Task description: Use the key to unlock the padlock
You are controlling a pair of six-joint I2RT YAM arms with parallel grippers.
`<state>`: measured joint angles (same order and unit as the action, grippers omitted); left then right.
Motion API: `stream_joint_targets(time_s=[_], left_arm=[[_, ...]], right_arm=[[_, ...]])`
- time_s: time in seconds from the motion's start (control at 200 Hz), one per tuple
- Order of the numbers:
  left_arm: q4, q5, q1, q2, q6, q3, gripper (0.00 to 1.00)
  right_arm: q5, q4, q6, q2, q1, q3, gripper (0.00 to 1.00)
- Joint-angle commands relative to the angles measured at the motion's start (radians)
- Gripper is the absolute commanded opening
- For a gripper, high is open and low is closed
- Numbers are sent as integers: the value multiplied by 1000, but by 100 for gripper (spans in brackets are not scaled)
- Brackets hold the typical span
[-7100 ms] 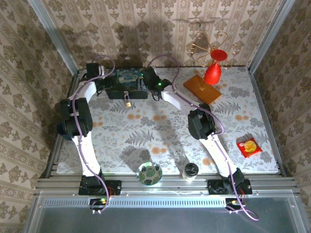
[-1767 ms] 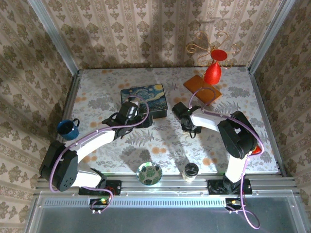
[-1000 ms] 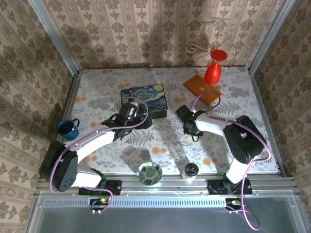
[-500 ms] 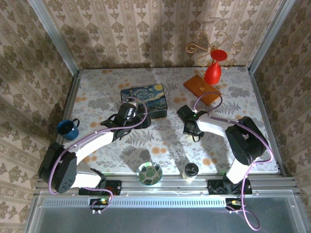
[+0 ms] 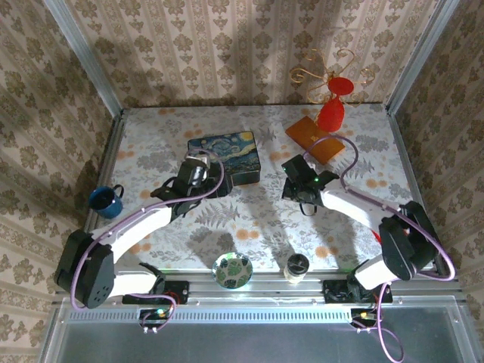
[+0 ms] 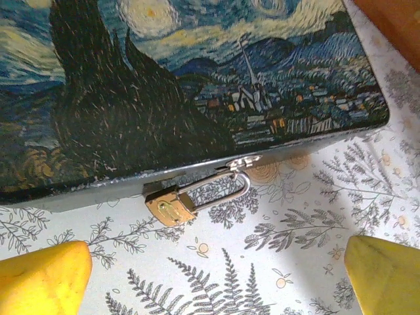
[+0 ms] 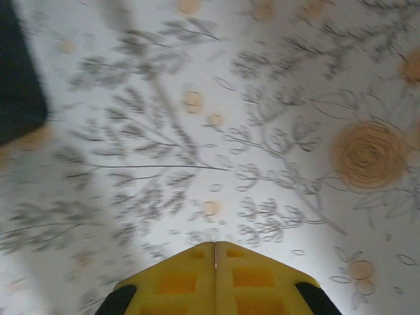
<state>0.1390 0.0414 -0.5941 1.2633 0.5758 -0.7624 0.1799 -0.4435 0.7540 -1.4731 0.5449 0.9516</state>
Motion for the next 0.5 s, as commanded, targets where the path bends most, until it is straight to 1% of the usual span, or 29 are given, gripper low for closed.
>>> stream_joint_targets(time_s=[0.0, 0.065, 0.085, 0.13, 0.32, 0.415, 0.495], left_arm=[[29, -43, 19, -31, 19, -46, 100], [36, -81, 32, -40, 33, -61, 100], [31, -96, 36, -44, 39, -63, 100], [8, -134, 47, -55, 54, -59, 100], [-196, -294, 86, -94, 122, 12, 100], [-320, -377, 83, -100, 60, 41, 100], [-402, -423, 76, -113, -43, 69, 100]], right_arm=[[-148, 79, -63, 59, 0, -11, 0], [-213, 136, -74, 74, 0, -20, 0], [-231, 153, -74, 108, 0, -22, 0], [-260, 177, -74, 124, 0, -22, 0], [-372, 246, -81, 149, 0, 24, 0], [-402, 244, -77, 134, 0, 76, 0], [-429, 238, -67, 114, 0, 128, 0]])
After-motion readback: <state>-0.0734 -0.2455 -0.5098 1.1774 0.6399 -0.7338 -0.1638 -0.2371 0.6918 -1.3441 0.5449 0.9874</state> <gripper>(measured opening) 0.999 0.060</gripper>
